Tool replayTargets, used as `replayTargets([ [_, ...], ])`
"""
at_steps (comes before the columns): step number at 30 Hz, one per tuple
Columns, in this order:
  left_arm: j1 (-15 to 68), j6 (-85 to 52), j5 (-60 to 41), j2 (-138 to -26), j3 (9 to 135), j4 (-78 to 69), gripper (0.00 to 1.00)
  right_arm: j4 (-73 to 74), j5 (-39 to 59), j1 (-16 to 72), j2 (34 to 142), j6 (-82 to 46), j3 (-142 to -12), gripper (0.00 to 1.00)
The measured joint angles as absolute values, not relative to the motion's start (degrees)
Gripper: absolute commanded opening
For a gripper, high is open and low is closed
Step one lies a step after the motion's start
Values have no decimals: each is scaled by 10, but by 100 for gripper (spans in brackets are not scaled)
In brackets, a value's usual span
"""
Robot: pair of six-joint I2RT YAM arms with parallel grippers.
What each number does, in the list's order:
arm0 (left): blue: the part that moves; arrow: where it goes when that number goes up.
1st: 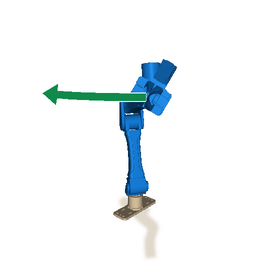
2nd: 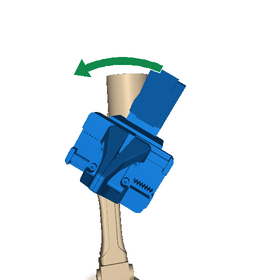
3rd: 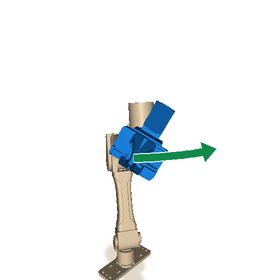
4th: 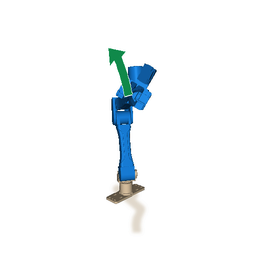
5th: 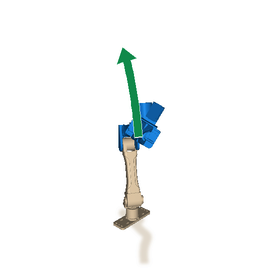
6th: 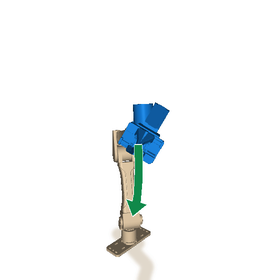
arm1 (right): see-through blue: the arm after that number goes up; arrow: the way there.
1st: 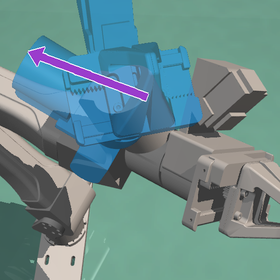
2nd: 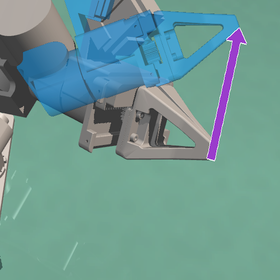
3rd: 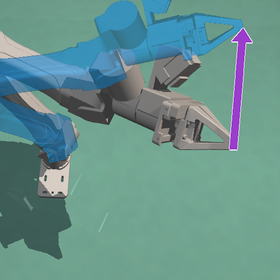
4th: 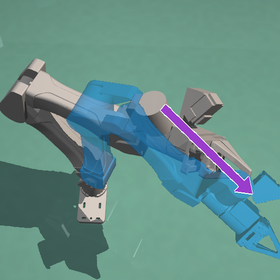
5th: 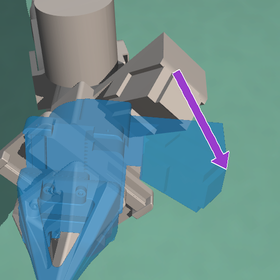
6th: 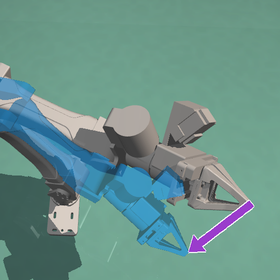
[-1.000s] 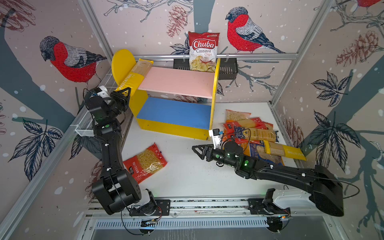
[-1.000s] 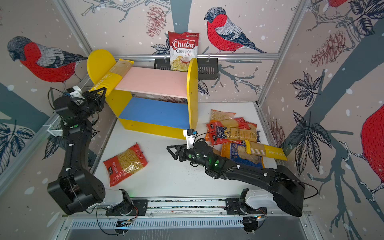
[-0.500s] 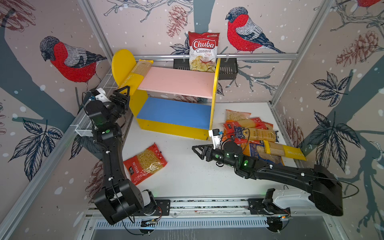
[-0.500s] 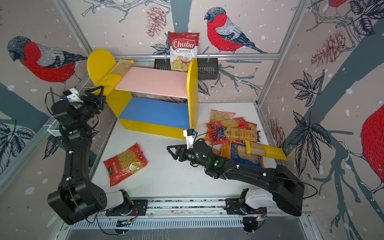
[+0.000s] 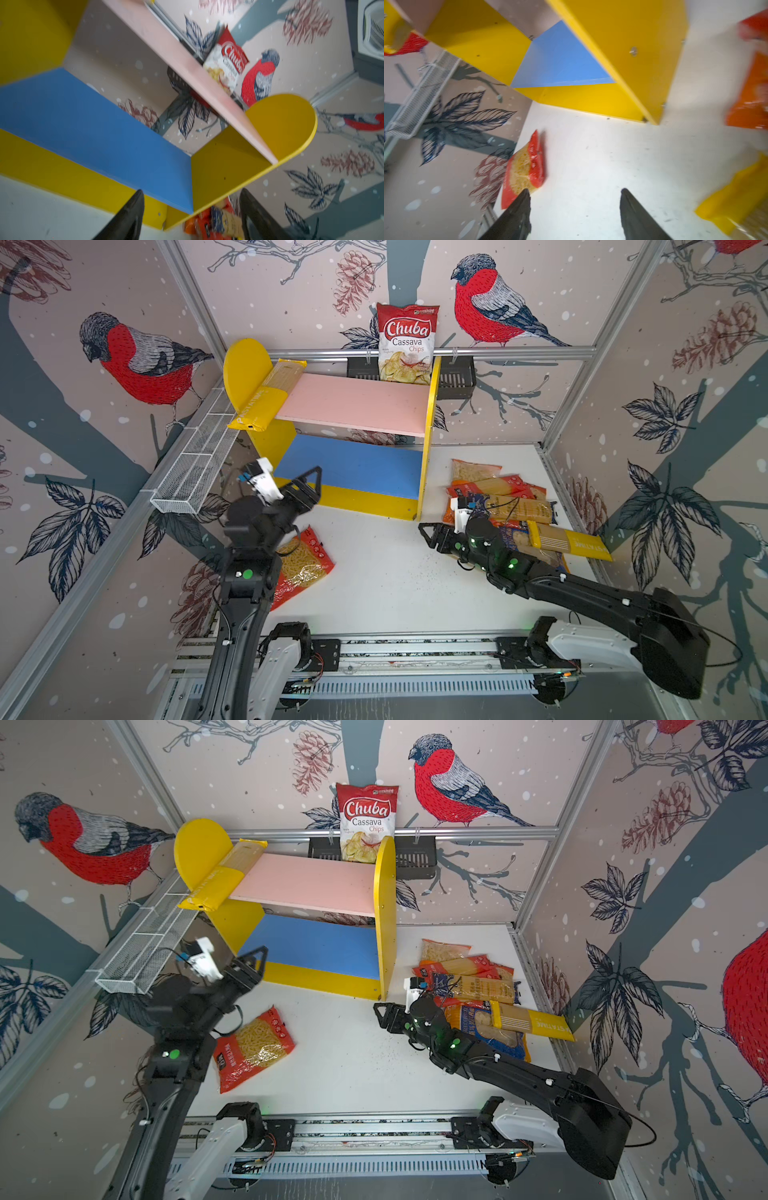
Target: Place and organize the pasta boxes and bags onto the shelf
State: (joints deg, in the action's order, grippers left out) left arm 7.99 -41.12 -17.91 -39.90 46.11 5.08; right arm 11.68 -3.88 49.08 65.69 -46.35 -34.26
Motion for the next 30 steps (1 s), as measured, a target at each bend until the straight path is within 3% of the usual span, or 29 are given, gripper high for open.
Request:
replayTargets([
  [6, 366, -386, -38, -361, 309, 4, 72, -17, -94, 475, 660, -442, -350, 69],
  [10, 518, -385, 60, -433, 258, -63, 72, -77, -108, 453, 694, -421, -360, 70],
  [13, 583, -386, 102, -522, 247, -132, 72, -102, -114, 438, 725, -417, -360, 70],
  [21, 620, -415, 133, -674, 238, -256, 72, -99, -120, 416, 780, -404, -344, 69],
  [30, 620, -437, 197, -637, 216, -259, 73, -1, -157, 520, 872, -420, -378, 69],
])
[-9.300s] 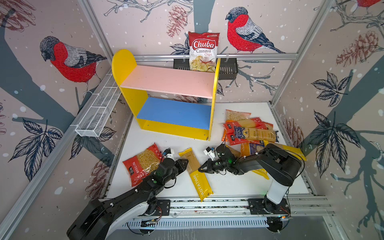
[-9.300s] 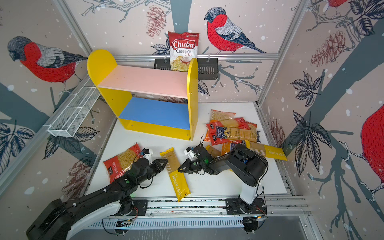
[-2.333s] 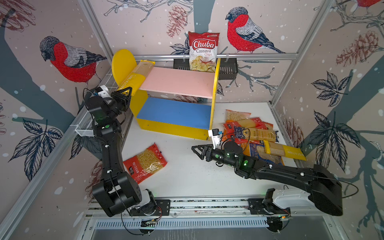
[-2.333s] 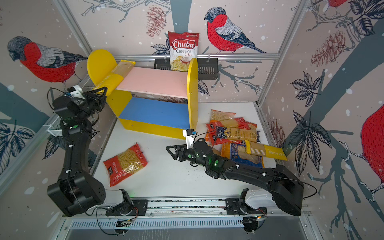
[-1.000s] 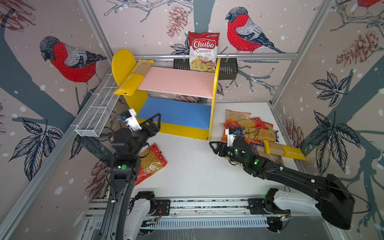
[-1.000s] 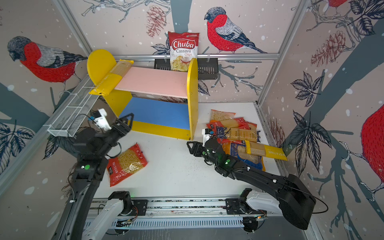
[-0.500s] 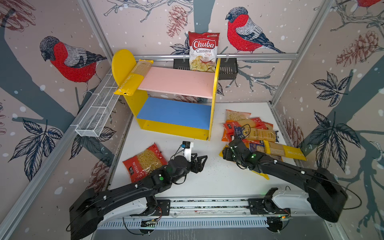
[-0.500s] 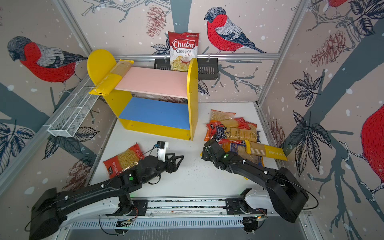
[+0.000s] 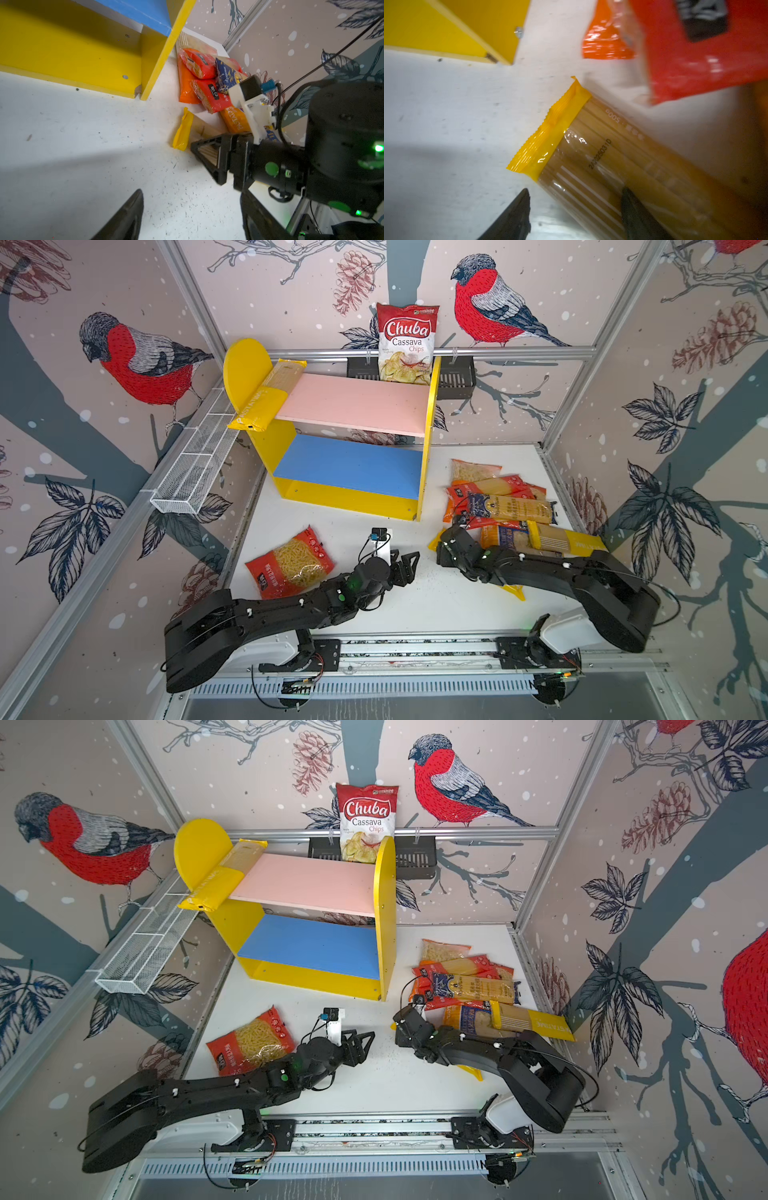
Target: Place and organize the pasta boxes and bags onto the shelf
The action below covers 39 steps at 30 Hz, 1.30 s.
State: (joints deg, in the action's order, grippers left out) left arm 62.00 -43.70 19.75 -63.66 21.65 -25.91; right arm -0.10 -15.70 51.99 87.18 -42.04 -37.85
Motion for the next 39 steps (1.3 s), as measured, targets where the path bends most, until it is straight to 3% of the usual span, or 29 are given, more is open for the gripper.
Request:
replayTargets([
  [6, 615, -460, 241, -586, 189, -229, 73, 46, -57, 554, 926, -451, -443, 69],
  [12, 613, -481, 240, -576, 158, -238, 74, 43, 59, 511, 848, -434, -435, 70],
  [19, 651, -511, 172, -722, 185, -300, 73, -39, 94, 361, 748, -387, -362, 70],
  [24, 654, -530, 147, -787, 219, -311, 72, -84, 94, 319, 747, -351, -346, 70],
  [29, 640, -578, 152, -791, 224, -282, 70, -76, 104, 344, 784, -347, -338, 69],
  [39, 606, -665, 147, -788, 210, -215, 66, -1, 122, 474, 881, -412, -390, 69],
])
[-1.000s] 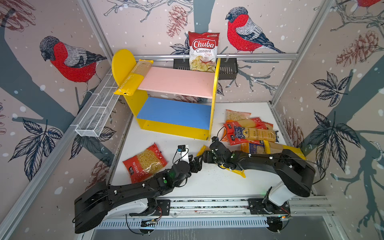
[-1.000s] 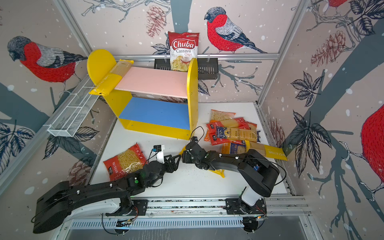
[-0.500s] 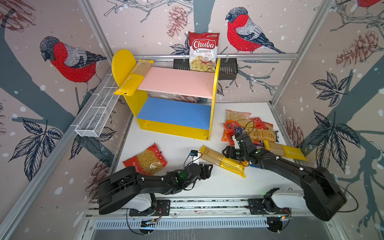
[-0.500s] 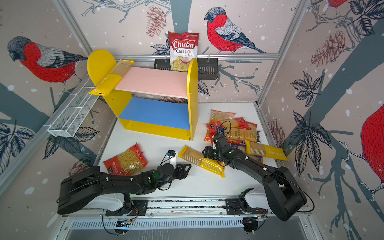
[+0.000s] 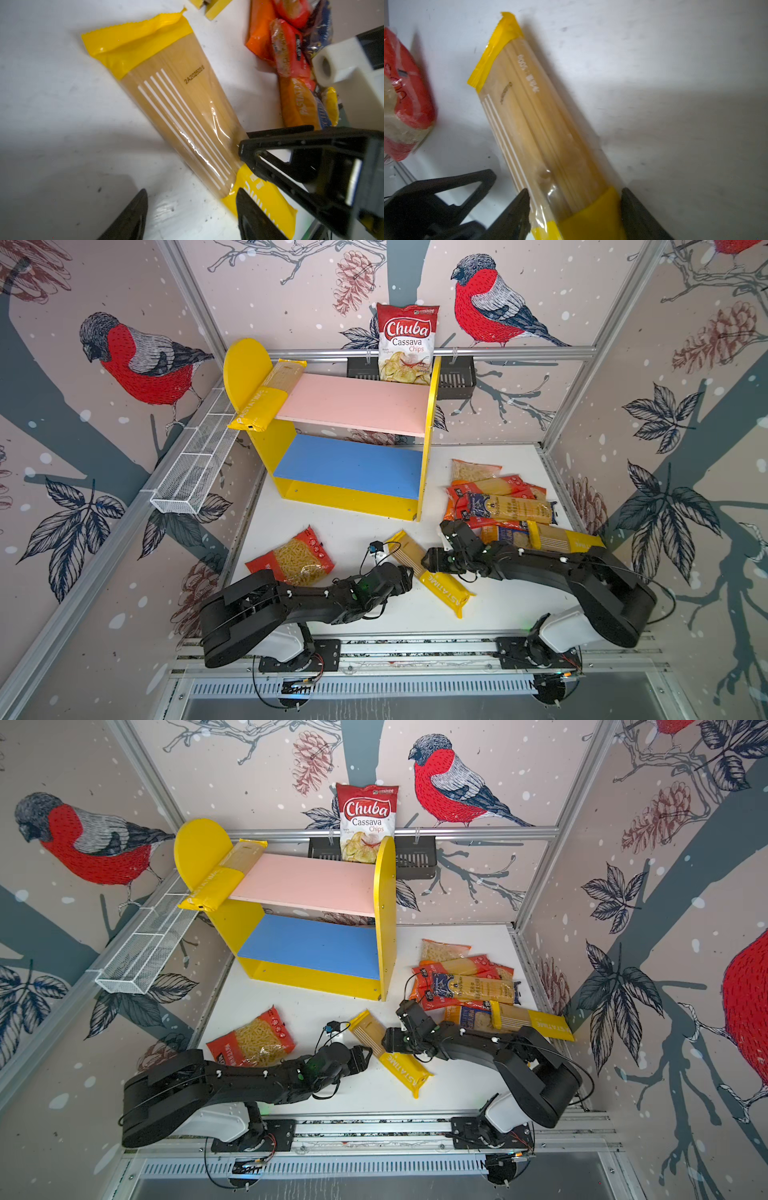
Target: Place and organize the pasta boxes and bags onto the shelf
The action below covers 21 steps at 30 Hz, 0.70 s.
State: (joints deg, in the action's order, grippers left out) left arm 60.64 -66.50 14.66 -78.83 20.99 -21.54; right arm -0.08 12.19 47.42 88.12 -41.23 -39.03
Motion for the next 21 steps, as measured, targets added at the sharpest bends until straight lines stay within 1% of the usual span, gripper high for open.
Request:
replayTargets([
  [2, 594, -679, 147, -782, 202, -213, 66, 30, 149, 485, 909, -430, -410, 69],
  [6, 578, -690, 151, -753, 186, -201, 66, 65, 195, 484, 916, -439, -422, 69],
  [8, 575, -689, 155, -734, 182, -190, 66, 68, 218, 470, 904, -438, -418, 68],
  [12, 566, -682, 161, -716, 179, -190, 64, 59, 225, 424, 884, -419, -391, 66],
  [15, 563, -679, 155, -717, 170, -192, 62, 38, 230, 410, 881, -402, -374, 65],
  [18, 563, -682, 145, -726, 158, -211, 60, 34, 240, 410, 886, -389, -367, 63],
  [21, 563, -688, 135, -736, 147, -242, 52, 58, 259, 419, 903, -387, -366, 61],
])
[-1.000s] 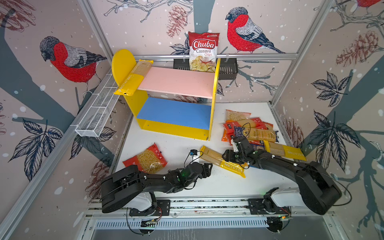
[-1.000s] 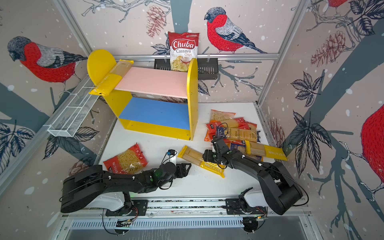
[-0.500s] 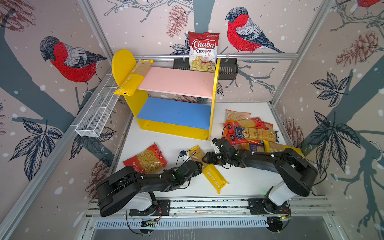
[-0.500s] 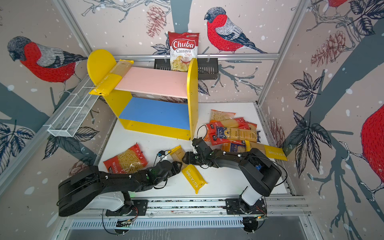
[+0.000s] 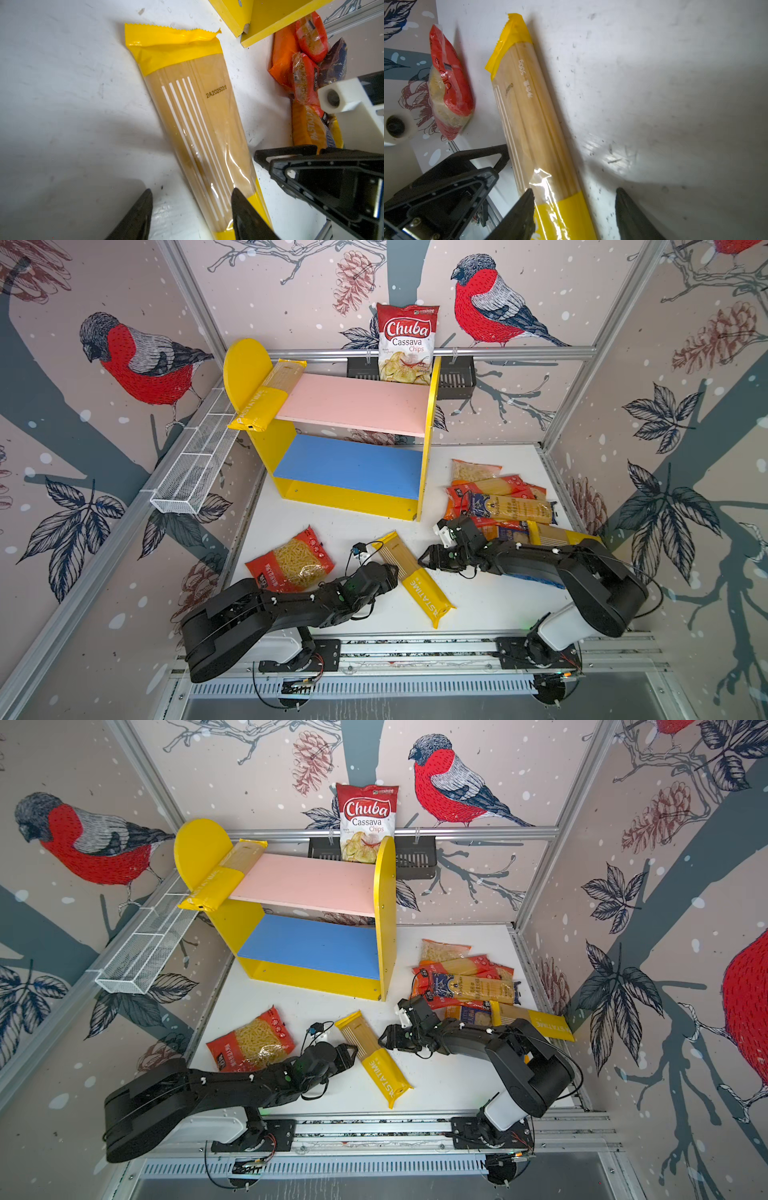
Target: Place and organize the pasta boxes and bags onto the shelf
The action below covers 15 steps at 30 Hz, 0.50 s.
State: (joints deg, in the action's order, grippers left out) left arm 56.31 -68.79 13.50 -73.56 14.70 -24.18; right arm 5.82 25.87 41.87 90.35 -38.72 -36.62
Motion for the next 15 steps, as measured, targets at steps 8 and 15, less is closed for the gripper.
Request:
replayTargets([
  [8, 548, -706, 120, -754, 116, -307, 27, 150, 310, 449, 960, -397, -373, 44],
  [15, 533, -707, 116, -758, 107, -329, 19, 201, 341, 453, 964, -438, -349, 22],
])
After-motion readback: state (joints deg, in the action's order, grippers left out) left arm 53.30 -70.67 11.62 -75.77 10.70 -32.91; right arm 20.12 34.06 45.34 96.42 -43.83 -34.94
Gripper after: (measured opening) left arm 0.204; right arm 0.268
